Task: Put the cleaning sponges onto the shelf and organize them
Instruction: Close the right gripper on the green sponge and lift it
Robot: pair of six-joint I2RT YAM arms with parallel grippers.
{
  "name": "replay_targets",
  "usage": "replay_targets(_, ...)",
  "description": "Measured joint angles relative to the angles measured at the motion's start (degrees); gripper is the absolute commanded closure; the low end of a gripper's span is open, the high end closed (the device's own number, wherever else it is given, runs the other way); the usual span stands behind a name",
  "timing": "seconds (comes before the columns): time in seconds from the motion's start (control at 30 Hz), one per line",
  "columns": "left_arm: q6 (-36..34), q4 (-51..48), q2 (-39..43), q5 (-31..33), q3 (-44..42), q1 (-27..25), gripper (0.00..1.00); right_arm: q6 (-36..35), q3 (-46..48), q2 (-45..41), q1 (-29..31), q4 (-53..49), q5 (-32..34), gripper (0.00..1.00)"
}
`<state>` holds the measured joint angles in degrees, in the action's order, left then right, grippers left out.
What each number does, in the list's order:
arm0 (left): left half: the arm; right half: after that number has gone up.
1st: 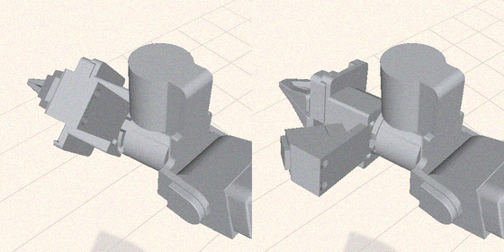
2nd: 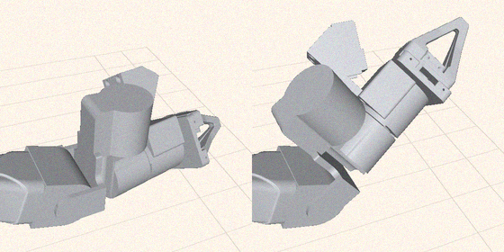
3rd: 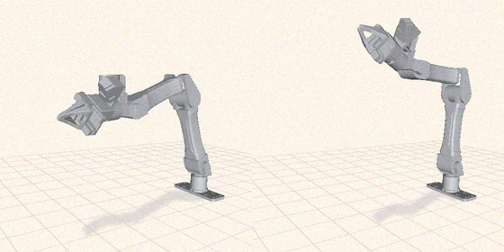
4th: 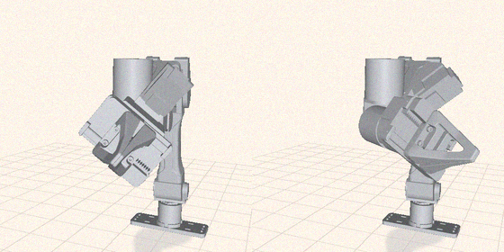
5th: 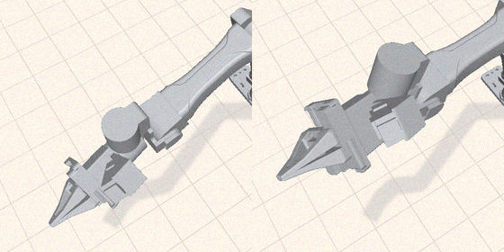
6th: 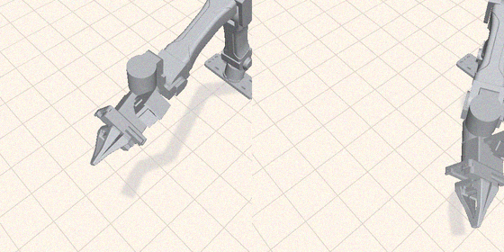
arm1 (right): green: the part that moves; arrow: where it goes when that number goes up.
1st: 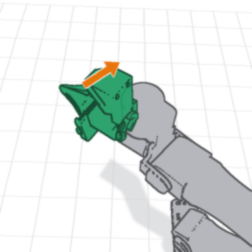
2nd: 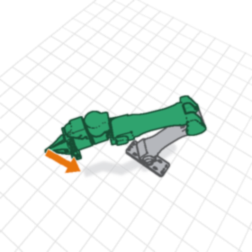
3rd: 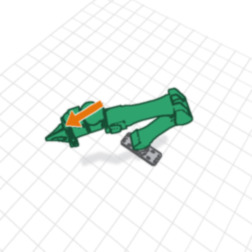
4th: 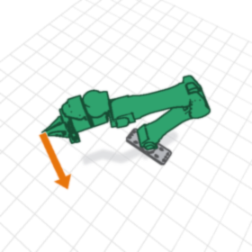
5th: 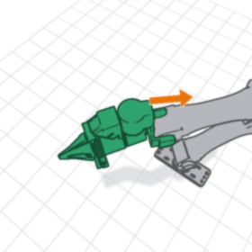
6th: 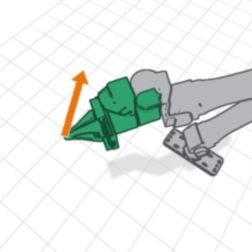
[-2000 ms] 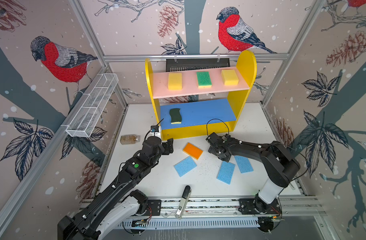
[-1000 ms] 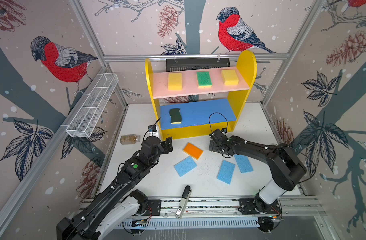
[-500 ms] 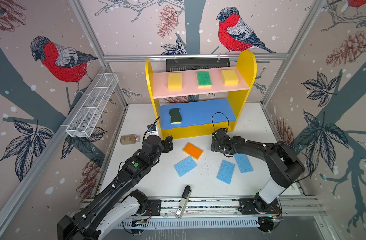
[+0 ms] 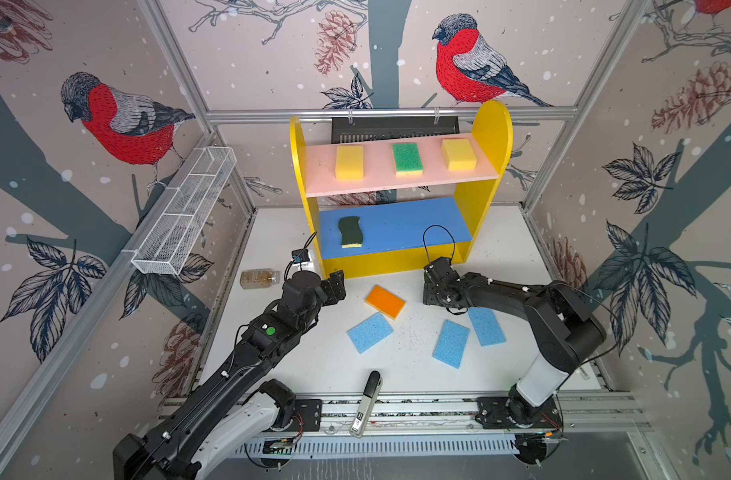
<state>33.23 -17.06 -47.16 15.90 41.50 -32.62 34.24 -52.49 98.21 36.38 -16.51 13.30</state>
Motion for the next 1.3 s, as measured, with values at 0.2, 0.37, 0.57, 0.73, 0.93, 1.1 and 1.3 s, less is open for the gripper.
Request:
replay_targets(0.2, 0.85, -0.02, 0.94, 0.66, 0.00, 0.00, 0.17, -1.27, -0.39, 0.79, -0.04, 0.63, 0.17, 0.29)
replay_targets(0.37, 1.22, -0.11, 1.70, 0.74, 0.00, 0.00, 0.17, -2.01, -0.59, 1.16, -0.04, 1.18, 0.17, 0.35)
replay_targets(0.57, 1.27, -0.13, 2.51, 0.83, 0.00, 0.00, 0.17, -2.34, 0.44, 0.24, 0.13, 1.53, -0.07, 0.40)
replay_targets(0.73, 1.40, -0.35, 2.91, 0.79, 0.00, 0.00, 0.17, -2.29, 1.95, -1.97, 0.57, 1.03, -0.74, 0.46)
replay_targets(0.93, 1.49, -1.99, 5.09, 0.81, 0.00, 0.00, 0.17, -2.27, 1.88, -4.98, 1.62, -0.20, -0.39, 0.48)
replay_targets(1.1, 1.90, -3.37, 7.61, 0.90, 0.00, 0.00, 0.17, -2.12, 0.94, -7.96, 2.75, -1.77, 0.00, 0.48)
replay_targets(1.3, 2.32, -5.18, 9.55, 1.36, 0.35, 0.00, 0.17, -1.25, -0.68, -11.04, 4.42, -3.19, 0.31, 0.47)
